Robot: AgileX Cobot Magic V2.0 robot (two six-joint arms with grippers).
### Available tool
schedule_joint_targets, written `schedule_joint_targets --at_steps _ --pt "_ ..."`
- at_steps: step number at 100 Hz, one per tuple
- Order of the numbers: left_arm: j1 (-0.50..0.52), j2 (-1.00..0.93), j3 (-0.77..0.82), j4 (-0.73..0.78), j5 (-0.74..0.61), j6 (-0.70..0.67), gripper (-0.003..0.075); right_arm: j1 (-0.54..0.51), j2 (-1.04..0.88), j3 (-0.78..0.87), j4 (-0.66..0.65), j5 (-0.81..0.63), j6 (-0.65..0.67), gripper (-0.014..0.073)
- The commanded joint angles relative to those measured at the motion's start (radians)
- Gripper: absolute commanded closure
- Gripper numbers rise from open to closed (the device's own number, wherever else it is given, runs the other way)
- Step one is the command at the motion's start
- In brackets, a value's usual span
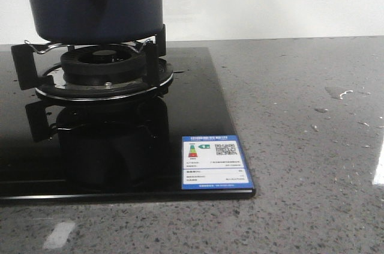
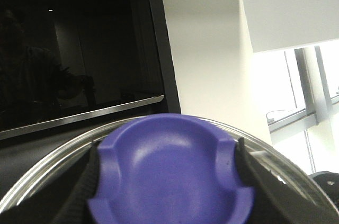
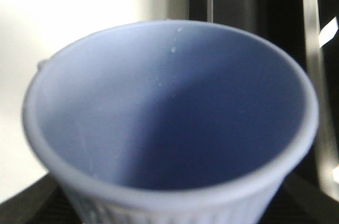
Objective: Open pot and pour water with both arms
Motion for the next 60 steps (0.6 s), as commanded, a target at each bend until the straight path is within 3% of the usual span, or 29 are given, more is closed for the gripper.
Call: schedule_joint_targets --at_steps 1,21,40,51,60 --pt "-0.007 -0.002 -0.029 -0.053 -0.037 -0.008 0.0514 -0.007 -0.049 -0.037 0.146 0.087 0.189 0.0342" --pt "-0.007 -0.002 -0.029 -0.031 -0.04 -0.008 0.0514 0.004 -0.08 -0.037 0.361 0.391 0.443 0.0342" --pt "-0.007 -0.002 -0.029 -0.015 -0.04 -0.008 0.0514 -0.064 -0.156 -0.029 0.463 0.641 0.635 0.0342" --pt "-0.007 -0.002 -0.029 -0.011 -0.04 -0.008 0.0514 -0.132 -0.226 0.061 0.462 0.66 0.77 0.0342" --pt "-0.007 -0.002 -0.029 -0.009 -0.04 -0.008 0.0514 -0.185 -0.296 0.184 0.462 0.554 0.827 0.0342"
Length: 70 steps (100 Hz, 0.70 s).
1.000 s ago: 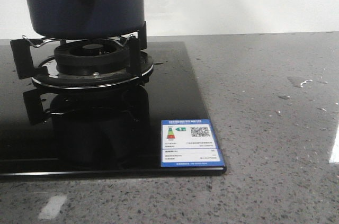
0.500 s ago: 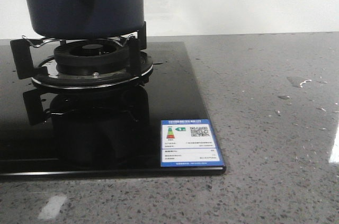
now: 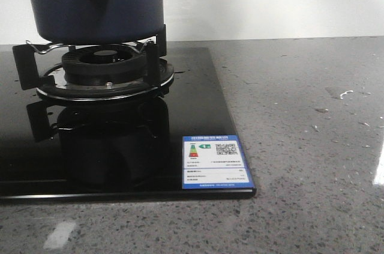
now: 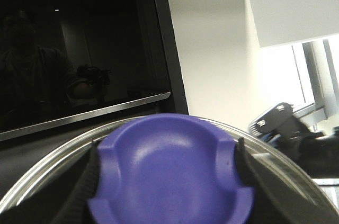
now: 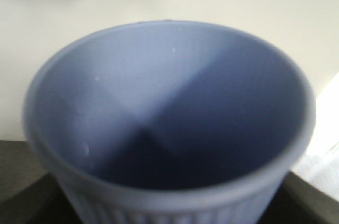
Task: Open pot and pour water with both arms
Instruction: 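Lower the cup onto the counter and open the right gripper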
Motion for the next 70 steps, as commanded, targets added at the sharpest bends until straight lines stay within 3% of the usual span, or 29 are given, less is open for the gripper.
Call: schedule_joint_targets --at_steps 1,16,34,70 --pt "-0.007 -0.002 -0.029 -0.038 -0.028 -0.008 0.0514 -0.045 -0.107 0.093 -0.047 -0.109 0.07 0.0342" --pt "-0.007 0.0 -0.022 -0.038 -0.028 -0.008 0.0514 -0.086 -0.207 0.335 -0.079 -0.351 0.152 0.0342" --pt "-0.007 0.0 0.024 -0.038 -0.028 -0.008 0.0514 -0.086 -0.263 0.6 -0.262 -0.639 0.315 0.0342" --pt "-0.007 0.0 0.088 -0.045 -0.028 -0.008 0.0514 -0.086 -0.264 0.786 -0.267 -0.642 0.349 0.0342"
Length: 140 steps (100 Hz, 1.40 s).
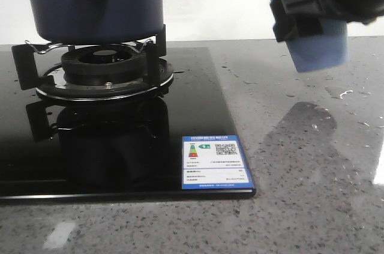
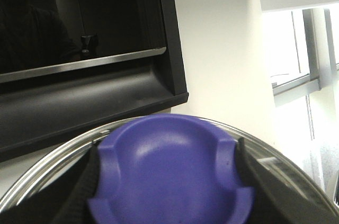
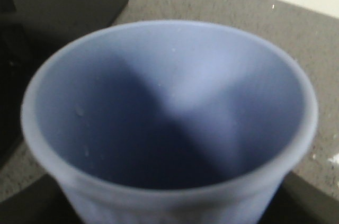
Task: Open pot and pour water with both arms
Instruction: 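Lower the cup onto the counter and open the right gripper, then lower the glass lid back onto the pot with the left gripper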
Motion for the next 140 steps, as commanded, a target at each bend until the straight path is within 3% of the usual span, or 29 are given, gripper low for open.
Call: schedule_joint_targets --at_steps 1,24,34,46,51,91,108,113,120,125,135,140 --pt "-0.005 0.0 -0.023 -0.053 -0.026 -0.008 0.0514 -0.004 -0.041 -0.01 -0.031 0.007 0.014 0.0342" --pt "-0.005 0.0 -0.022 -0.053 -0.026 -0.008 0.0514 -0.002 -0.039 -0.008 -0.031 0.117 0.038 0.0313" --pt "-0.005 0.0 -0.022 -0.053 -0.026 -0.008 0.0514 -0.002 -0.039 -0.008 -0.031 0.123 0.041 0.0187" --pt "-0.005 0.0 -0.022 -0.053 -0.026 -0.008 0.0514 -0.002 -0.039 -0.008 -0.031 0.121 0.074 -0.0033" --pt "-0.005 0.0 -0.022 -0.053 -0.026 -0.008 0.0514 -0.002 -0.039 -0.008 -0.024 0.128 0.089 -0.0076" --pt "-0.005 0.048 -0.022 -0.06 -0.018 -0.008 0.0514 -0.002 -0.29 -0.031 -0.012 0.154 0.09 -0.0071" --pt "-0.018 0.151 -0.03 -0.142 -0.015 0.035 0.0514 -0.002 -0.442 -0.031 -0.01 0.07 0.09 -0.0068" --pt "-0.031 0.187 -0.04 -0.151 -0.015 0.066 0.0514 -0.002 -0.478 -0.031 -0.01 0.033 0.09 -0.0035" --pt "-0.049 0.243 -0.059 -0.151 -0.015 0.098 0.0513 -0.002 -0.521 -0.031 0.0 -0.017 0.09 0.0099" --pt "-0.062 0.285 -0.075 -0.151 -0.015 0.117 0.0514 -0.002 -0.549 -0.031 0.036 -0.036 0.09 0.0251" --pt "-0.088 0.37 -0.11 -0.151 -0.015 0.153 0.0513 -0.002 -0.592 -0.031 0.133 -0.035 0.09 0.0671" --pt "-0.096 0.407 -0.129 -0.151 -0.015 0.16 0.0513 -0.002 -0.612 -0.031 0.151 -0.035 0.09 0.066"
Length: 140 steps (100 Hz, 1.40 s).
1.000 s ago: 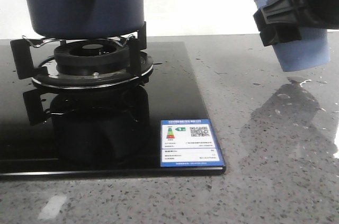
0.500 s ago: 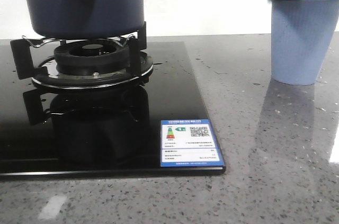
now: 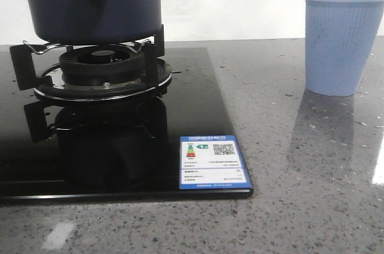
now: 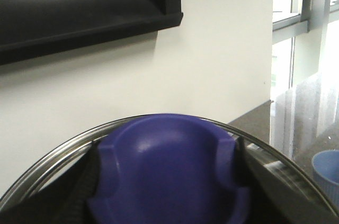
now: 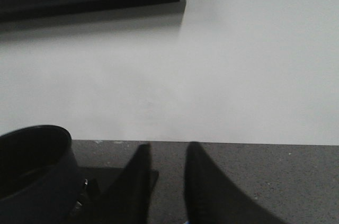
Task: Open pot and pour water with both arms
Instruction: 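Lower the glass lid back onto the pot with the left gripper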
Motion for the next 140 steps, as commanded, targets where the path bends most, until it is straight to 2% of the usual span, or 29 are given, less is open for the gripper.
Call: schedule_joint_targets --at_steps 1,42,66,112,116,123,134,140 --pt "-0.024 0.05 -0.076 -0.058 0.001 0.025 0.0513 -0.002 -0.039 -0.037 0.033 -0.027 0.001 0.0661" --pt "-0.029 0.284 -0.135 -0.058 -0.015 0.025 0.0513 -0.002 -0.137 -0.004 0.041 -0.023 0.001 0.0662" --pt "-0.029 0.321 -0.14 -0.058 -0.03 0.025 0.0513 -0.002 -0.157 0.058 0.06 -0.028 0.001 0.0662" --pt "-0.029 0.343 -0.144 -0.058 -0.067 0.025 0.0509 -0.002 -0.157 0.068 0.06 -0.028 0.001 0.0662" --pt "-0.029 0.343 -0.144 -0.058 -0.057 0.025 0.0498 -0.002 -0.157 0.068 0.06 -0.028 0.001 0.0662" --pt "-0.029 0.343 -0.146 -0.058 -0.027 0.025 0.0429 -0.002 -0.157 0.068 0.06 -0.028 0.001 0.0662" --pt "-0.029 0.343 -0.146 -0.071 -0.005 0.025 0.0236 -0.002 -0.157 0.068 0.06 -0.028 0.001 0.0662" --pt "-0.029 0.336 -0.146 -0.083 0.002 0.025 0.0181 -0.002 -0.157 0.068 0.06 -0.028 0.001 0.0662"
